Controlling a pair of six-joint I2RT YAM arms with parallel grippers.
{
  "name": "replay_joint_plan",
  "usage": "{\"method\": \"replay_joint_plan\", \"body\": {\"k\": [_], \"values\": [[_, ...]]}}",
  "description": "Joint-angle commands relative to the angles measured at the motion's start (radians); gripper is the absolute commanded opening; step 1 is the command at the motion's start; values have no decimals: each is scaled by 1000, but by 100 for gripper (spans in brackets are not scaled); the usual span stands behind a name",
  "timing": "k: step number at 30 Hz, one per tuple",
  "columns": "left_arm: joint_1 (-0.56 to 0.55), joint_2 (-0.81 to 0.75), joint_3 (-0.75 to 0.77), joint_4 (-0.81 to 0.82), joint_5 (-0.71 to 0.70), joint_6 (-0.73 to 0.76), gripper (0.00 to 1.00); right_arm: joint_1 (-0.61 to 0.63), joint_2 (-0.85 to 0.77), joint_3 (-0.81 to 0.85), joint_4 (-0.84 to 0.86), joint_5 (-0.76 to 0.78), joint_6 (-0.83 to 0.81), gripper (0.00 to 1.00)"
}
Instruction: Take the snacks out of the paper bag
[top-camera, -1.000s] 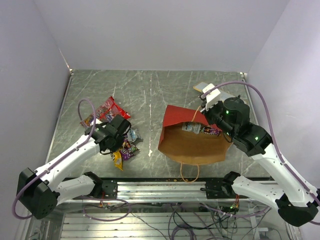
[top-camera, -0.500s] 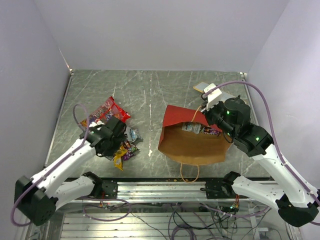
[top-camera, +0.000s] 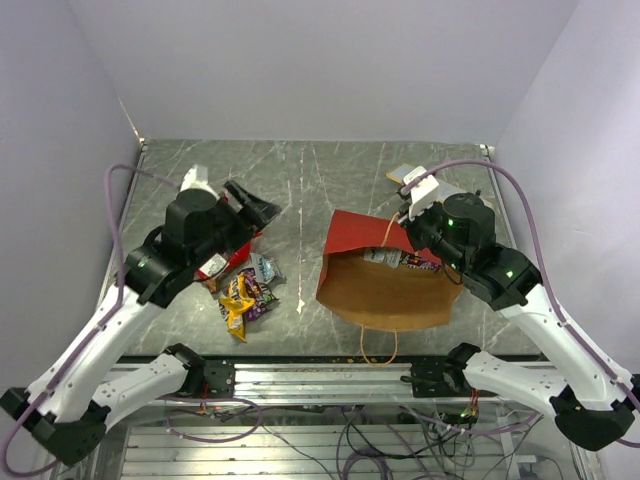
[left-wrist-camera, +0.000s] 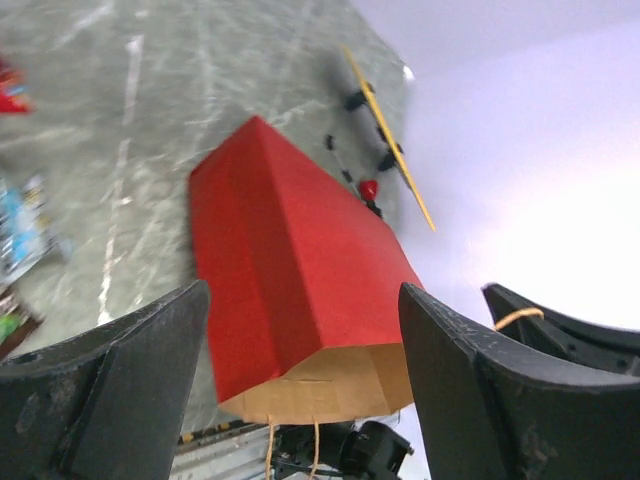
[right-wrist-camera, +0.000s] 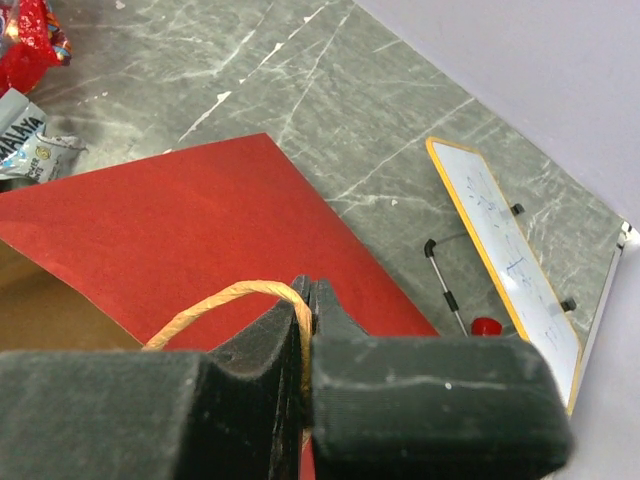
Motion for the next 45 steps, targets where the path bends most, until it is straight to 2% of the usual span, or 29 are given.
{"method": "replay_joint_plan", "body": {"k": [1,4,8,12,18,21,24,31,35,40,45], "values": [[-21,82,20,315,203,238,87,-1,17,37,11,-13,14,0],[-118,129,41,394,211,310,87,-2,25,50,3,-9,23,0],[-379,149,74,443,-14,435,93,-1,22,58,-6,-1,50,0],[-604,148,29,551,-188,549,93,-1,18,54,-13,1,92,0],[-859,246,16,581,-374,777,94,0,23,56,-12,8,136,0],[-939,309,4,598,-439,951,94,-1,31,67,-9,17,145,0],[-971,363,-27,651,-460,1125,92,-1,41,79,-3,13,148,0],[-960,499,-124,846,-486,1535,85,-2,67,134,-36,6,138,0],[-865,572,-117,868,-388,1570,77,-2,72,169,-83,27,158,0],[-813,681,-100,938,-370,1624,70,-2,59,185,-123,18,197,0],[-769,794,-47,962,-287,1644,68,-1,67,196,-156,-4,188,0]]}}
